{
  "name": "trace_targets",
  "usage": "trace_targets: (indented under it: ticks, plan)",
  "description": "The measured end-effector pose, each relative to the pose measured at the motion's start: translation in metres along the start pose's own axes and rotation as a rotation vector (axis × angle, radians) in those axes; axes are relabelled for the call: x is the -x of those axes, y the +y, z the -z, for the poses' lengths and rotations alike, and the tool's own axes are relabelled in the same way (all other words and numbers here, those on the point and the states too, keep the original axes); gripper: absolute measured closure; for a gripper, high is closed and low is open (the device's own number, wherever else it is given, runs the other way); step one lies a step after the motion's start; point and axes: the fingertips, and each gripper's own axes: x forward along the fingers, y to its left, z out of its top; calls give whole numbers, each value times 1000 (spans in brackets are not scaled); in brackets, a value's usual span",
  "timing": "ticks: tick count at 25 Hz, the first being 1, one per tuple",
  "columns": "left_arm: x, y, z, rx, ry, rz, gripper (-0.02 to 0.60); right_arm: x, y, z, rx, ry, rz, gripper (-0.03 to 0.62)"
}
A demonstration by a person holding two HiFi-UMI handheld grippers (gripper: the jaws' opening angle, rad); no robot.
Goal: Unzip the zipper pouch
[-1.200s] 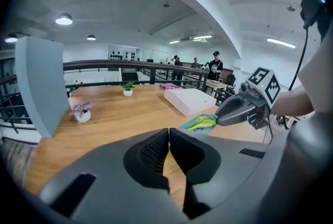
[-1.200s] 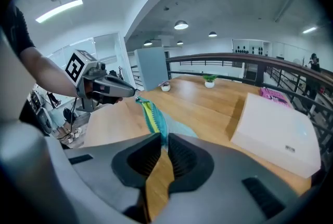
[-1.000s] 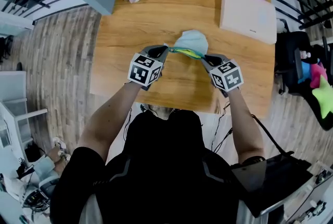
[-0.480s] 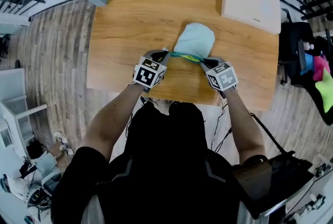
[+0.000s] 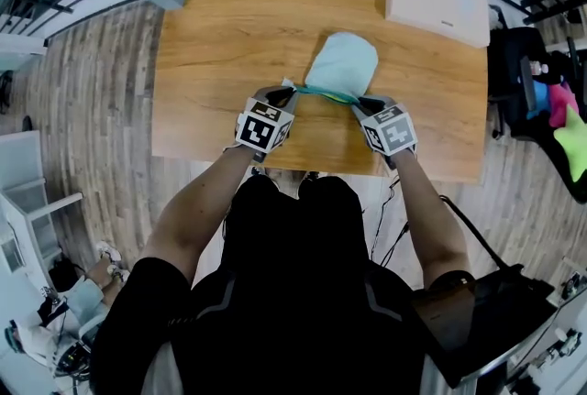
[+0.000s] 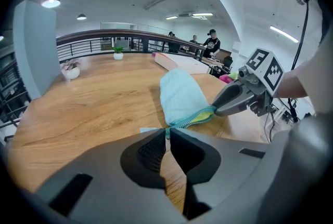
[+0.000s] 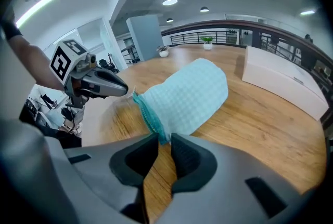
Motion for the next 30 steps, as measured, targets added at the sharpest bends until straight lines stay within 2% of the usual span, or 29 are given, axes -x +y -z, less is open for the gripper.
trace_targets:
  ticks: [4, 6, 12, 17, 23, 27, 30]
  plan:
    - [18, 1, -26, 56, -90, 26, 548, 15, -1, -10, -11, -28, 33, 496]
    - [35, 2, -43, 57, -148, 38, 548, 28, 0, -21, -24, -55, 57, 488]
    - [93, 10, -83, -18, -267, 59, 548, 82, 16, -58, -44, -159, 125, 473]
    - [145, 10, -118, -132, -343, 80, 546, 143, 22, -102, -56, -292, 211, 467]
    - [204, 21, -158, -148, -482, 67, 518, 215, 36, -148, -57, -452, 310, 467]
    - [251, 32, -167, -194, -544, -3, 491, 251, 62, -174, -45, -551, 328, 465]
    - [281, 39, -176, -158, -611, -10, 491, 278, 79, -192, -21, -615, 359, 467]
